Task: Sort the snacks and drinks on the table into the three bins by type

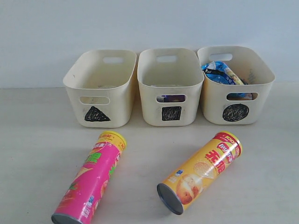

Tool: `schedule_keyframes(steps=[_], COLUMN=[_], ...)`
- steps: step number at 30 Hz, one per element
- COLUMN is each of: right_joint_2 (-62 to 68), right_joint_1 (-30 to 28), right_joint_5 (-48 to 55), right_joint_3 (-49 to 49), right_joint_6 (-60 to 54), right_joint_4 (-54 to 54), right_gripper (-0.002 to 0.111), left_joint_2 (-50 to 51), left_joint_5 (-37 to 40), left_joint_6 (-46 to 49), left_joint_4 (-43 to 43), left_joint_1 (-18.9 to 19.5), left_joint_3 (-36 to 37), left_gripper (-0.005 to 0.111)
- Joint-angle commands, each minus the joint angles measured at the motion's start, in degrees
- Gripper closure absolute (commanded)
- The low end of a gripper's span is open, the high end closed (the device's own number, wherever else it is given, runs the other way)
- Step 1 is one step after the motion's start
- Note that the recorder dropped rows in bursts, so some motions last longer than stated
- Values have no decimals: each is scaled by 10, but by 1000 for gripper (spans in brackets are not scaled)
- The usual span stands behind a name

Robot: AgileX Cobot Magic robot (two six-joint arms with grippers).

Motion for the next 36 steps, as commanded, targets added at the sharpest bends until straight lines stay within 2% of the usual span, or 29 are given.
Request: schedule_keyframes(steps=[1,9,11,12,16,22,27,30,33,36], right_joint_2=[-4,-4,-4,-4,-4,-4,-4,-4,-4,-4], right_joint_1=[1,1,1,1,1,1,1,1,1,1], right_joint_5=[-2,-2,-2,-2,-2,-2,-2,-2,-2,-2], right_joint_3=[0,0,0,0,0,0,0,0,0,0], right_joint_6=[-2,-3,-3,0,0,0,0,0,0,0], right_joint_4=[-5,-5,-5,-5,-5,-5,-5,-5,-5,-5], right_gripper=[107,107,107,107,107,107,107,107,107,107], left_joint_2=[-1,-1,-1,-1,-1,-1,-1,8,58,134], left_joint_5=[-4,-4,-20,-40,-132,-279,-380,-379,-366,-315], left_joint_6=[0,0,25,22,-30,-30,-130,-142,-140,-140], left_joint_4=[-4,-4,10,1,-129,-133,-129,-105,-91,-46], left_joint_1=[1,1,1,1,1,1,1,1,1,1], left_joint_3=[-1,-1,-1,-1,-1,-1,-1,-37,-93,-163], left_gripper=[102,102,102,102,102,102,102,102,102,102])
